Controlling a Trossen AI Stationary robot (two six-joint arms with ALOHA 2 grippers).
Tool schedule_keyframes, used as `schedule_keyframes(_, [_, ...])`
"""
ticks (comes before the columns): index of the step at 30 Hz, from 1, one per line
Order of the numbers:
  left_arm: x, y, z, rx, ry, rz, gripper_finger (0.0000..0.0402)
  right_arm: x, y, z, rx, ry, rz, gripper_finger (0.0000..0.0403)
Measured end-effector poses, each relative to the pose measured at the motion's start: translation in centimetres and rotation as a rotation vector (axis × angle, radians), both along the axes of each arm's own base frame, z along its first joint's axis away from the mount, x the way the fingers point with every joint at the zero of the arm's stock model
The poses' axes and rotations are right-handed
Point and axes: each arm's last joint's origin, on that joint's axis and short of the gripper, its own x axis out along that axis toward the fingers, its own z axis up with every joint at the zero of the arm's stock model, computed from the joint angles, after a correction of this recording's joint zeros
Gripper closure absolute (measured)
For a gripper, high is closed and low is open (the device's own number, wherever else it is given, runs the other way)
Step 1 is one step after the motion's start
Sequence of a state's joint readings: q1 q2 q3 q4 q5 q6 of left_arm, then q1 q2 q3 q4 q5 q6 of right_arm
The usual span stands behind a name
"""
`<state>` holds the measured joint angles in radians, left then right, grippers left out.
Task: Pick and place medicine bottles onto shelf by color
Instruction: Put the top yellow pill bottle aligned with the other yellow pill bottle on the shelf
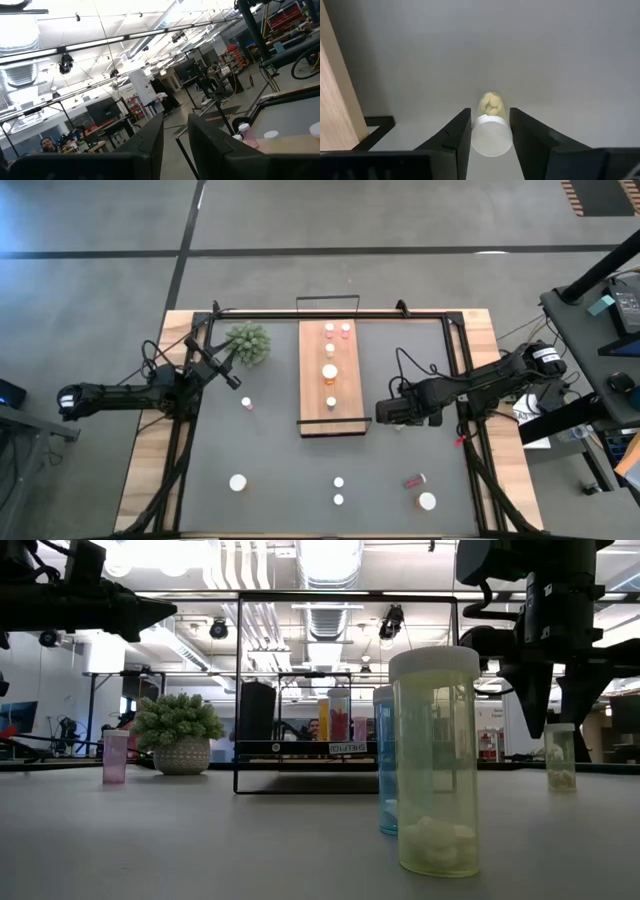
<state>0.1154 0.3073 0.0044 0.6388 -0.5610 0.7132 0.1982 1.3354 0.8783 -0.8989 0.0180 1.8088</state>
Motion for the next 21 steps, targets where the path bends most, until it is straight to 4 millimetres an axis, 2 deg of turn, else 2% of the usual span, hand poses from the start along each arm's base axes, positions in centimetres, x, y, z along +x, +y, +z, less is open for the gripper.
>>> schedule_keyframes(9, [0.0, 0.0, 0.0, 0.000, 0.000, 0.000, 0.0330, 0.6, -0.9, 1.3, -0.005, -0.004, -0.028, 0.0302])
schedule_keyframes(21, [0.0, 0.0, 0.0, 0.000, 0.000, 0.000, 0.0330, 2.2, -5.4, 4.3, -0.019, -0.078, -0.120, 0.0299])
